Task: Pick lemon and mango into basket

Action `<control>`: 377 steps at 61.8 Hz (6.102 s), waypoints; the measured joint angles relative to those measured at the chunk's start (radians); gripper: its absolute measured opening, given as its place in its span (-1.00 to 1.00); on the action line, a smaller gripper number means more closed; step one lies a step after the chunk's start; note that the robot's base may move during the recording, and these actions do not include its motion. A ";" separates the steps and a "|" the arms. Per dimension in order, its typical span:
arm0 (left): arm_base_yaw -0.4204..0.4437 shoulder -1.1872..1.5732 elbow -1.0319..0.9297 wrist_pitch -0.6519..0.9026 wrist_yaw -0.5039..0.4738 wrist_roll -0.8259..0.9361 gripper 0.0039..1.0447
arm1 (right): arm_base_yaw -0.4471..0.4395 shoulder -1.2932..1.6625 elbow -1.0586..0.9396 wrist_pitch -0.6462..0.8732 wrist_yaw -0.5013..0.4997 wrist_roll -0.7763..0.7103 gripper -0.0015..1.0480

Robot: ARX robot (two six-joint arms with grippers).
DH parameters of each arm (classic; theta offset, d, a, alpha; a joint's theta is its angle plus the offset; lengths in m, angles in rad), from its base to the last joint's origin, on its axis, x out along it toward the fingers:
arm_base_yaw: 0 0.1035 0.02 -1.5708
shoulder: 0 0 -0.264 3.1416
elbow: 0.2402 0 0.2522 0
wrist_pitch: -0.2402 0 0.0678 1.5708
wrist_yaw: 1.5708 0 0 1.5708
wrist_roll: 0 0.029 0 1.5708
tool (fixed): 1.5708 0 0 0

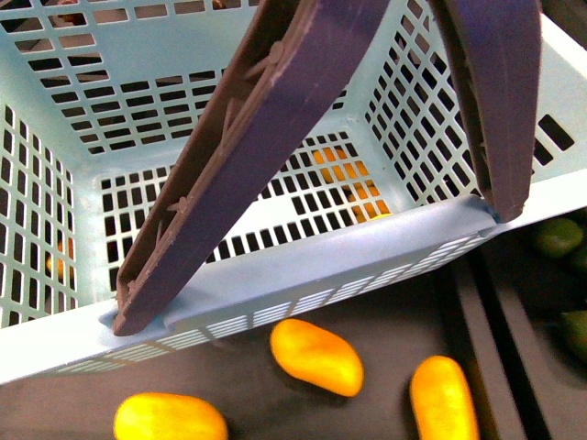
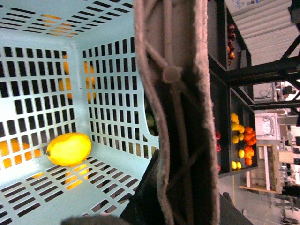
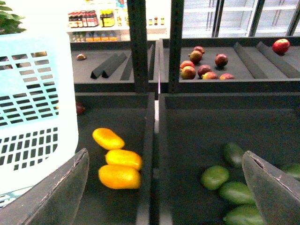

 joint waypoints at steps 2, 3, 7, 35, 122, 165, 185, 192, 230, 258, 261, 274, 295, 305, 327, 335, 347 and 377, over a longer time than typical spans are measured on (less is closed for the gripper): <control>0.000 0.000 0.000 0.000 0.002 0.000 -0.91 | 0.000 -0.002 0.001 0.000 -0.001 0.000 0.83; 0.000 0.000 0.000 0.000 0.002 0.002 -0.91 | 0.000 -0.002 0.000 0.000 -0.001 0.000 0.83; 0.000 0.001 0.000 0.000 -0.001 0.000 -0.91 | 0.000 0.002 0.000 0.000 -0.002 0.000 0.83; 0.000 0.002 0.001 0.000 0.000 0.000 -0.91 | 0.000 0.000 0.000 0.000 0.001 0.000 0.83; 0.002 0.002 0.001 0.000 0.002 0.001 -0.91 | -0.447 1.649 0.548 -0.033 0.047 0.745 0.83; 0.002 0.002 0.001 0.000 -0.002 0.003 -0.91 | -0.435 1.825 0.679 -0.025 0.056 0.867 0.83; 0.002 0.002 0.001 0.000 0.000 0.003 -0.91 | -0.430 1.896 0.761 -0.047 0.059 0.919 0.83; 0.002 0.002 0.001 0.000 0.002 0.003 -0.91 | -0.420 1.918 0.791 -0.059 0.063 0.929 0.83; 0.002 0.002 0.001 0.000 0.002 0.003 -0.91 | -0.354 2.059 0.886 -0.071 0.074 0.960 0.39; 0.002 0.002 0.001 0.000 0.000 0.003 -0.91 | -0.387 1.805 0.779 -0.072 0.094 0.599 0.25; 0.002 0.002 0.001 0.000 0.001 0.003 -0.91 | -0.387 1.743 0.760 -0.071 0.111 0.524 0.25; 0.002 0.002 0.001 0.000 0.000 0.003 -0.91 | -0.335 1.422 0.657 -0.098 0.045 0.275 0.25; 0.002 0.002 0.001 0.000 0.000 0.003 -0.91 | -0.125 0.967 0.593 -0.090 -0.145 0.202 0.24; 0.002 0.002 0.001 0.000 0.000 0.003 -0.91 | -0.007 0.836 0.599 -0.092 -0.155 0.211 0.24; 0.002 0.002 0.001 0.000 0.001 0.003 -0.91 | 0.311 0.901 0.692 -0.028 -0.051 0.217 0.24; 0.002 0.002 0.001 0.000 0.001 0.003 -0.91 | 0.373 0.989 0.740 0.016 -0.015 0.218 0.24; 0.002 0.002 0.001 0.000 0.001 0.003 -0.91 | 0.417 1.104 0.817 0.034 0.014 0.221 0.29; 0.002 0.006 0.001 -0.002 -0.001 -0.001 -0.91 | 0.315 0.883 0.705 -0.052 0.061 0.270 0.83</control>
